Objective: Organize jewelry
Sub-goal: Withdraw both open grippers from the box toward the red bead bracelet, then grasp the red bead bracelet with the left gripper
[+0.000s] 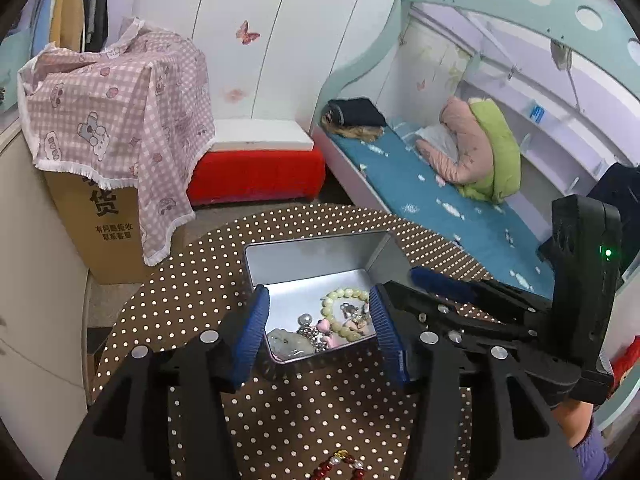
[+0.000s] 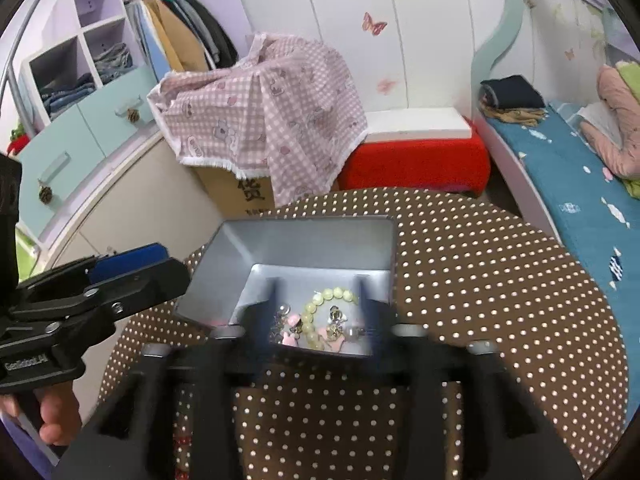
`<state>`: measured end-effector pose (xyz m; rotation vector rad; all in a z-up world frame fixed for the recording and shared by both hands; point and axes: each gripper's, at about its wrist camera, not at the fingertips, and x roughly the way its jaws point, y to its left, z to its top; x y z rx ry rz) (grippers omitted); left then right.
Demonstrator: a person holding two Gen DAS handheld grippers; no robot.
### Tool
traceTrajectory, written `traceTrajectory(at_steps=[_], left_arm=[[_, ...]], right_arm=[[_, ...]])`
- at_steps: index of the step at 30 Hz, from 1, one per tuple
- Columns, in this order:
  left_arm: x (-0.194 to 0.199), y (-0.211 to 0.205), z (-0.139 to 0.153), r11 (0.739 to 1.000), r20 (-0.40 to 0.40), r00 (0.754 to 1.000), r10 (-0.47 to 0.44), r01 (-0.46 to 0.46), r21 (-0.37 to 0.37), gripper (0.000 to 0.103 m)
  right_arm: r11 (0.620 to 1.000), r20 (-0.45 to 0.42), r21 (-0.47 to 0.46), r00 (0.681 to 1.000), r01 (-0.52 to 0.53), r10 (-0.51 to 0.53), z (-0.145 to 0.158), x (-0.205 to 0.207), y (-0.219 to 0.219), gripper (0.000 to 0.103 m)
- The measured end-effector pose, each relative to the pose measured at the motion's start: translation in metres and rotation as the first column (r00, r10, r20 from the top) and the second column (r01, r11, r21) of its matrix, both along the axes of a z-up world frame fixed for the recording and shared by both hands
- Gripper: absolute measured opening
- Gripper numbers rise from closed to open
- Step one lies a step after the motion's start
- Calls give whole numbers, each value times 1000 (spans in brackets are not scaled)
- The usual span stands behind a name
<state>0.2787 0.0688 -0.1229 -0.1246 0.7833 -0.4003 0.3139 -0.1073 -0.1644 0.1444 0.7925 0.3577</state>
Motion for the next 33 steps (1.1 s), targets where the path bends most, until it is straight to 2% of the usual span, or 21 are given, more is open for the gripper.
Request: traceTrajectory(at_steps=[4, 8, 17, 20, 27, 29, 33], left_arm=[[-21, 9, 9, 1000, 39, 999, 23, -22, -5, 57], [-45, 16, 5, 999, 44, 998, 38, -39, 10, 57], [-92, 12, -43, 996, -30, 999, 18, -15, 93, 57], [-102, 8, -61, 996, -78, 997, 13, -7, 87, 57], [-115, 3, -77, 993, -101, 994, 30, -18, 116, 55], [-118, 1, -81, 989, -103, 994, 31, -16, 145, 46], [-122, -1, -90, 983, -106, 993, 45, -25, 179, 40]], right_arm=[[1000, 39, 10, 999, 7, -7, 17, -15, -8, 53], [1000, 55, 16, 998, 11, -12, 28, -37, -18, 53], [999, 27, 32, 999, 24, -25, 19, -87, -37, 53], [999, 19, 37, 999, 31, -32, 15, -98, -41, 53], [998, 5, 41, 999, 45, -45, 8, -113, -46, 53], [998, 0, 43, 999, 45, -45, 6, -117, -47, 53], [998, -2, 44, 999, 47, -47, 3, -121, -48, 53]])
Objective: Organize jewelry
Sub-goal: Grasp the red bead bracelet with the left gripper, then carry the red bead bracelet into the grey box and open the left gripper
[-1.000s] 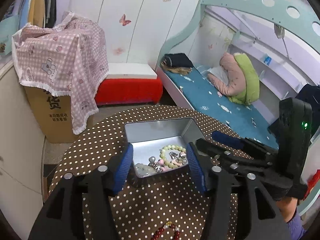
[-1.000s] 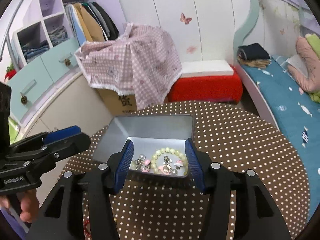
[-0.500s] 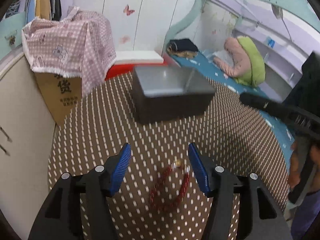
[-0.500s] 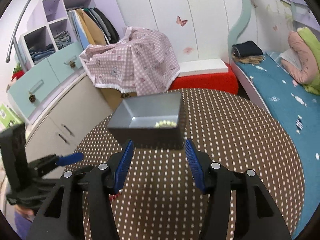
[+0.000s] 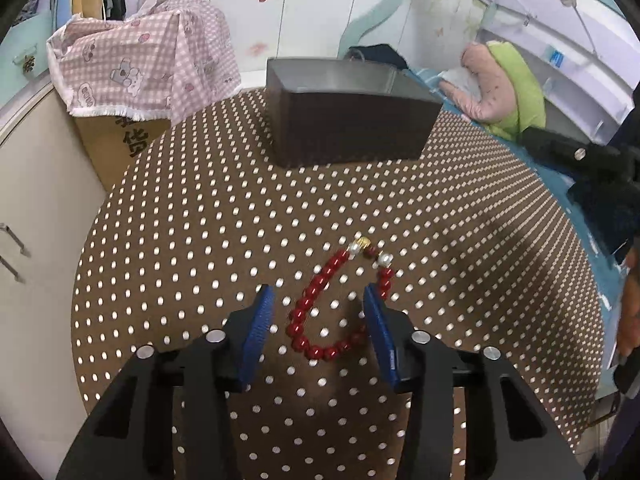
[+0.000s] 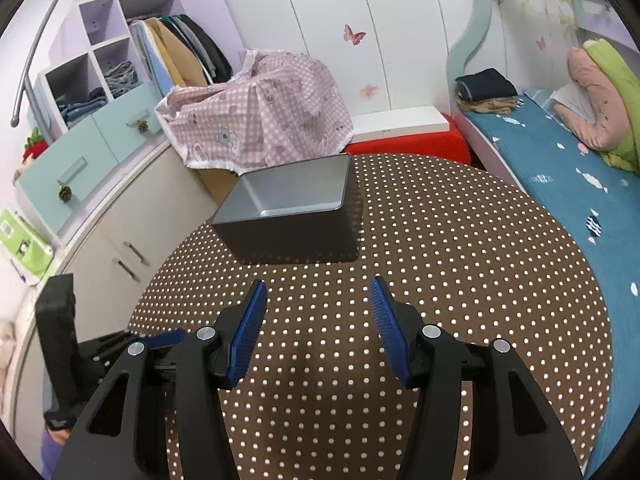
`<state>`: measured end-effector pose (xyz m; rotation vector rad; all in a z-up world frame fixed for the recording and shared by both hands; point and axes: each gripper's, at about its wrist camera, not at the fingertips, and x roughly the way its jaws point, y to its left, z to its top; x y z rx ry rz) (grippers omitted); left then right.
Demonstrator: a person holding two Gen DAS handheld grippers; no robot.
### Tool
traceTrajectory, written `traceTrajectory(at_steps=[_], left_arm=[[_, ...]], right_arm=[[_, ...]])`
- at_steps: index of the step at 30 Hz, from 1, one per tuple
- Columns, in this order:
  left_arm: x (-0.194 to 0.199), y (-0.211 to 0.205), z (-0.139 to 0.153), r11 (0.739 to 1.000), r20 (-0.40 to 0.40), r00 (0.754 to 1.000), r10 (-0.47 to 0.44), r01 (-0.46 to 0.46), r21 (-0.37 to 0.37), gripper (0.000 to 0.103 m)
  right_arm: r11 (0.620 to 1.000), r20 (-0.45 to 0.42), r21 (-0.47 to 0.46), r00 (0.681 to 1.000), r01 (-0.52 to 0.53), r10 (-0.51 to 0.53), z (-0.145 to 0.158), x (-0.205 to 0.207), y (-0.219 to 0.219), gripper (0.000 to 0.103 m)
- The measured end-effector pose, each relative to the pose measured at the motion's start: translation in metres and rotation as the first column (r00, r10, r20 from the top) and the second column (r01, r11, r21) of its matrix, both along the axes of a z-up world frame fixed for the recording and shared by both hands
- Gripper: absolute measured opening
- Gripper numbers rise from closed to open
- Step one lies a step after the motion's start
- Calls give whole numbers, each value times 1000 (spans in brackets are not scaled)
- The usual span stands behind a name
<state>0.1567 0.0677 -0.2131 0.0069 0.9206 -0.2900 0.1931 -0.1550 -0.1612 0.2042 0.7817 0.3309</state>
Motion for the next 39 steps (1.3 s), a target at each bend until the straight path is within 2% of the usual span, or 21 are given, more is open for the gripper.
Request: traceTrajectory(at_steps=[3, 5, 10, 12, 18, 26, 29, 34, 38, 39], left_arm=[[-1, 0, 0, 1000, 1, 1000, 14, -14, 19, 32], [1, 2, 0, 999, -2, 999, 36, -36, 28, 6], [8, 6, 2, 999, -10, 999, 33, -33, -1, 6], [11, 9, 6, 999, -4, 999, 33, -33, -40, 6], [24, 13, 41, 992, 69, 997, 18, -9, -122, 6], [47, 3, 101, 988, 195, 981, -14, 44, -150, 6], [63, 3, 119, 986, 228, 974, 1, 36, -160, 6], [87, -2, 133, 987, 254, 967, 13, 28, -156, 6], [105, -10, 127, 991, 247, 969, 14, 19, -130, 6], [110, -10, 124, 991, 242, 970, 16, 16, -129, 6]], right_arm=[[1000, 0, -2, 1000, 4, -4, 0, 1, -1, 53], [1000, 1, -4, 1000, 11, -11, 1, 3, -2, 53], [1000, -6, -3, 1000, 17, -17, 0, 11, -3, 53], [1000, -9, -2, 1000, 22, -22, -1, 15, -3, 53], [1000, -3, -4, 1000, 30, -30, 1, 30, -1, 53], [999, 5, -8, 999, 53, -53, 11, 65, 5, 53], [998, -2, -18, 998, 65, -66, 12, 82, 9, 53], [996, -42, -50, 996, 78, -80, 2, 112, 17, 53], [995, -65, -66, 995, 74, -79, -8, 130, 22, 52], [995, -68, -72, 995, 72, -77, -10, 133, 22, 48]])
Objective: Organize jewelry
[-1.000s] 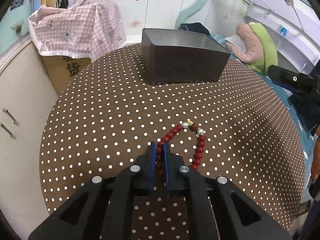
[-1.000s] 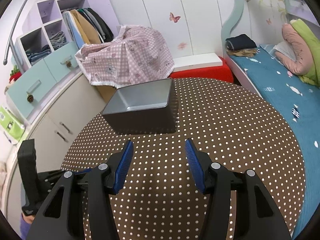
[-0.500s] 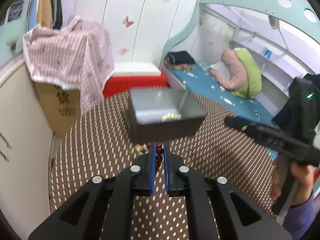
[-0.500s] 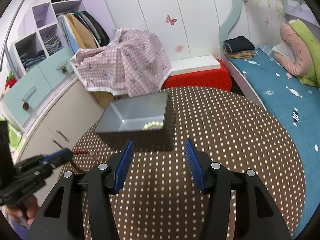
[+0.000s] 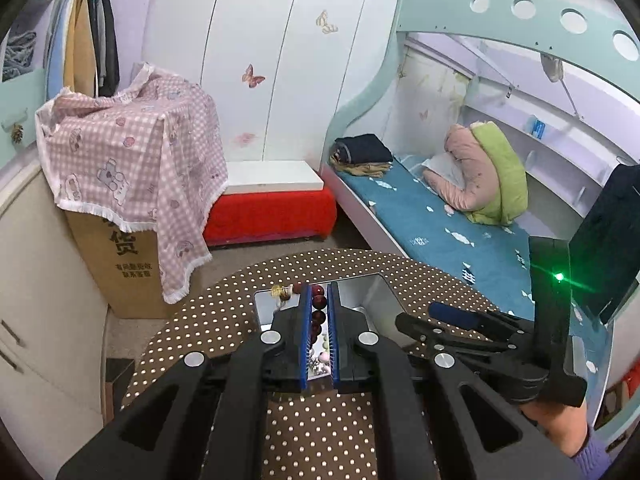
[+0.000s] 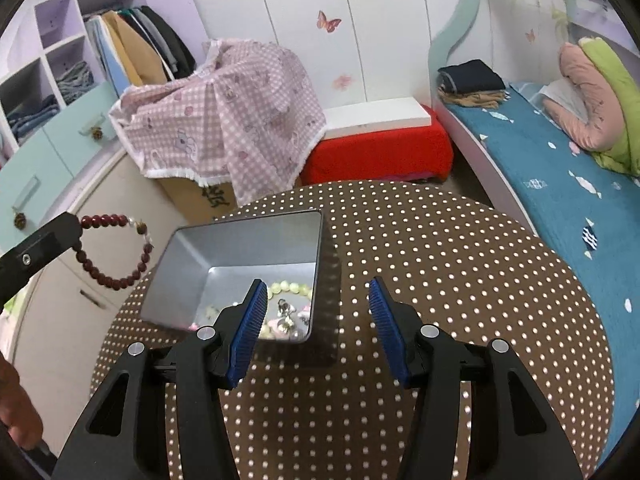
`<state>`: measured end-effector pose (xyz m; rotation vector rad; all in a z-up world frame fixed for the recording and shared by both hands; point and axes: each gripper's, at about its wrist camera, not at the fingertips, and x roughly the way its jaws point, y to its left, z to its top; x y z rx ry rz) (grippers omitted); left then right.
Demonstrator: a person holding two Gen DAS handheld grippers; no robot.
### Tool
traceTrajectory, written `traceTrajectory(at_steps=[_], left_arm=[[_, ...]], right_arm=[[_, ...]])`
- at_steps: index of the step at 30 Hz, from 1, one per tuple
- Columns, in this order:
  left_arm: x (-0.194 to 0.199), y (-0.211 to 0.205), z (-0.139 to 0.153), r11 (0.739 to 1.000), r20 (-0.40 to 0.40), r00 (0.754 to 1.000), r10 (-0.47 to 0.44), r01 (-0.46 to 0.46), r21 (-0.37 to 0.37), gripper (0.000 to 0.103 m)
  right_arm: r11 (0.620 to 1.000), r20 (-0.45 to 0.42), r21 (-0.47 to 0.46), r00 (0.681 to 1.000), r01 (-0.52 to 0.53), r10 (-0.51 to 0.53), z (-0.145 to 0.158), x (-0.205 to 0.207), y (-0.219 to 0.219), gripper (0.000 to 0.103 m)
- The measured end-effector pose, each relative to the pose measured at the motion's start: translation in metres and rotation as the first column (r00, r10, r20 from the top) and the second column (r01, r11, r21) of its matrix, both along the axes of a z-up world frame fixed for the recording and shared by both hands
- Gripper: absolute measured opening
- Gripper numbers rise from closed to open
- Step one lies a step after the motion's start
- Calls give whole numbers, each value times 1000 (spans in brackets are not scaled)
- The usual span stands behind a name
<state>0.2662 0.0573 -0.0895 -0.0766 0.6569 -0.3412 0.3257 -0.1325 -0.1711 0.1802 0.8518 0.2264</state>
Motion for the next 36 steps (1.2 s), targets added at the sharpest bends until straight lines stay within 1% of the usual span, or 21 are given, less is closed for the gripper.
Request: traceTrajectory(at_steps=[1, 2, 4, 6, 7, 10, 17, 28, 30, 31, 32, 33, 34, 36], left_arm=[[4, 0, -3, 1000, -7, 1000, 3, -3, 2, 6], [10, 1, -8, 1000, -22, 1000, 4, -4, 1, 6], [19, 1, -18, 1000, -46, 999, 6, -6, -2, 6], [25, 0, -27, 1000, -67, 998, 6, -6, -1, 6], [27, -1, -32, 1000, -76, 997, 3, -3, -1, 6], [31, -5, -42, 1000, -92, 996, 5, -3, 14, 6], [37, -13, -58, 1000, -130, 992, -2, 5, 22, 6], [39, -16, -62, 1000, -150, 989, 12, -8, 30, 7], [38, -15, -63, 1000, -154, 988, 11, -8, 22, 8], [38, -14, -63, 1000, -155, 988, 14, -11, 20, 18], [37, -14, -63, 1000, -155, 988, 22, -19, 23, 31], [36, -13, -63, 999, -148, 988, 38, -34, 28, 47], [35, -12, -62, 999, -140, 989, 44, -40, 30, 49], [34, -11, -60, 999, -139, 989, 42, -39, 28, 49]], right_arm=[[1000, -9, -6, 1000, -5, 5, -3, 4, 2, 42], [1000, -15, -2, 1000, -12, 12, -5, 6, 3, 39], [1000, -31, -4, 999, -25, 25, -10, 11, 6, 27], [999, -37, -14, 998, -41, 41, -14, 14, 10, 19], [999, -35, -28, 999, -42, 41, -15, 13, 10, 16], [998, -21, -43, 999, -40, 39, -16, 13, 9, 12], [998, -21, -55, 999, -39, 38, -15, 14, 10, 11], [998, -23, -55, 999, -36, 35, -15, 13, 10, 11], [998, -23, -54, 999, -36, 35, -15, 13, 10, 11], [998, -23, -55, 999, -36, 35, -15, 13, 10, 11], [998, -23, -56, 999, -36, 35, -14, 13, 10, 11], [998, -23, -55, 999, -36, 35, -15, 13, 10, 11], [998, -23, -55, 999, -36, 35, -15, 13, 10, 11], [998, -25, -50, 999, -36, 35, -14, 12, 9, 11]])
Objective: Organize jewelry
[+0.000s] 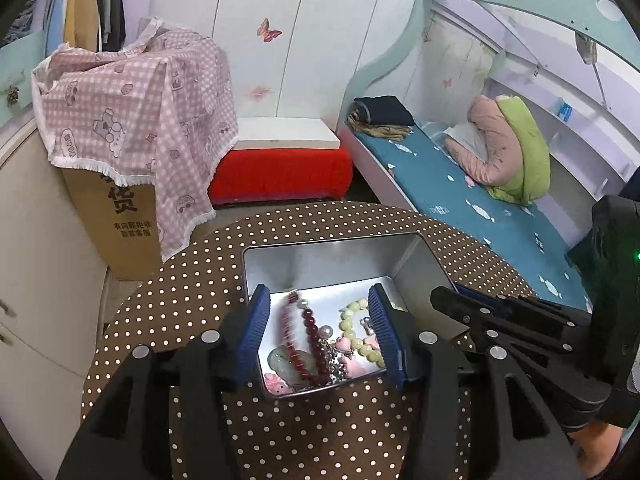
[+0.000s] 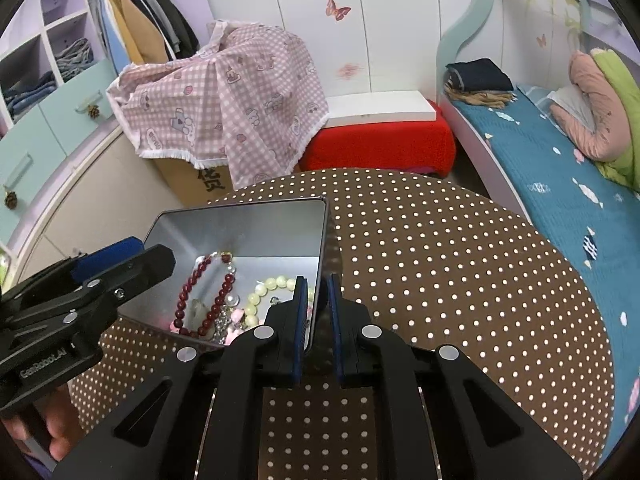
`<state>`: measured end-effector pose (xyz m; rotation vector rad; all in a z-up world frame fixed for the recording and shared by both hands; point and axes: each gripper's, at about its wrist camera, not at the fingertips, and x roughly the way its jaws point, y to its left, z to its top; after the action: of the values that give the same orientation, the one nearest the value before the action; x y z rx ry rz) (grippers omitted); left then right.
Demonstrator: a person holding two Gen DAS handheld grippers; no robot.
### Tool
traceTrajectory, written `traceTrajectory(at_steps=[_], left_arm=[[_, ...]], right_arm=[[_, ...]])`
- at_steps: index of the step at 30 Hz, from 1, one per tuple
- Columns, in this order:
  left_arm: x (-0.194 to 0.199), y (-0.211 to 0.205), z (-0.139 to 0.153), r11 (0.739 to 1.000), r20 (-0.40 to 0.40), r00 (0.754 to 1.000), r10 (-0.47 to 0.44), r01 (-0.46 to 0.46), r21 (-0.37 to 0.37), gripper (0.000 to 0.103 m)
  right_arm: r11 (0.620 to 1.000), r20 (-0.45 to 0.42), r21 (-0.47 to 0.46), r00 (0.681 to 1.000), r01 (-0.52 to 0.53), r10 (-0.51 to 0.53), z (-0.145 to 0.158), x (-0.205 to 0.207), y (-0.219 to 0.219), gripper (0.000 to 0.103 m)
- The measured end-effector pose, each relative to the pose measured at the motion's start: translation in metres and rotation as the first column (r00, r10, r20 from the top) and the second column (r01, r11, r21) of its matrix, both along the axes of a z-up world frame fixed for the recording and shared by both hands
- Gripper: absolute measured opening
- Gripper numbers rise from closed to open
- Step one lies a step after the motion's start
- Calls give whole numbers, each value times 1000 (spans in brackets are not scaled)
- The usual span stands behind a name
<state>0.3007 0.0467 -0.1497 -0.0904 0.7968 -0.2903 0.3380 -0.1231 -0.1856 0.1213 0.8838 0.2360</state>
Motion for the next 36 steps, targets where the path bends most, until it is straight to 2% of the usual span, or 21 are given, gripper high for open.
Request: traceTrajectory(at_steps=[9, 12, 14, 15, 16, 17, 18, 20, 26, 28, 36], left_arm=[[-5, 0, 4, 1000, 9, 1000, 15, -15, 15, 49], [-9, 1, 6, 1000, 13, 1000, 22, -23, 12, 57], [-13, 2, 8, 999, 23, 999, 31, -31, 11, 61], [-15, 1, 10, 999, 27, 999, 30, -31, 13, 61], [-16, 1, 11, 999, 30, 999, 30, -30, 16, 61], [-18, 1, 13, 999, 34, 999, 33, -34, 21, 61], [-19, 1, 15, 999, 37, 999, 37, -38, 24, 63], [-24, 3, 19, 998, 51, 998, 48, -50, 23, 72], [-41, 5, 30, 997, 76, 995, 71, -73, 24, 83], [-47, 5, 33, 997, 80, 994, 76, -78, 26, 83], [-86, 0, 59, 995, 144, 987, 76, -83, 48, 83]], right_arm=[[1000, 7, 17, 1000, 7, -7, 3, -9, -1, 13], [1000, 6, 13, 1000, 2, -2, 7, -13, 0, 14], [1000, 17, 13, 1000, 2, -3, 11, -18, 0, 18], [1000, 21, 14, 1000, 4, -4, 13, -20, -1, 28], [1000, 26, 15, 1000, 8, -8, 16, -23, -1, 42], [1000, 35, 20, 999, 8, -9, 18, -25, -2, 47], [1000, 46, 19, 999, 8, -8, 22, -29, -3, 49], [1000, 53, 25, 999, 5, -6, 26, -34, -4, 50], [999, 83, 31, 996, 14, -17, 43, -54, -11, 60], [999, 104, 25, 994, 21, -24, 51, -66, -13, 64], [999, 191, -5, 981, 47, -45, 85, -119, -22, 69]])
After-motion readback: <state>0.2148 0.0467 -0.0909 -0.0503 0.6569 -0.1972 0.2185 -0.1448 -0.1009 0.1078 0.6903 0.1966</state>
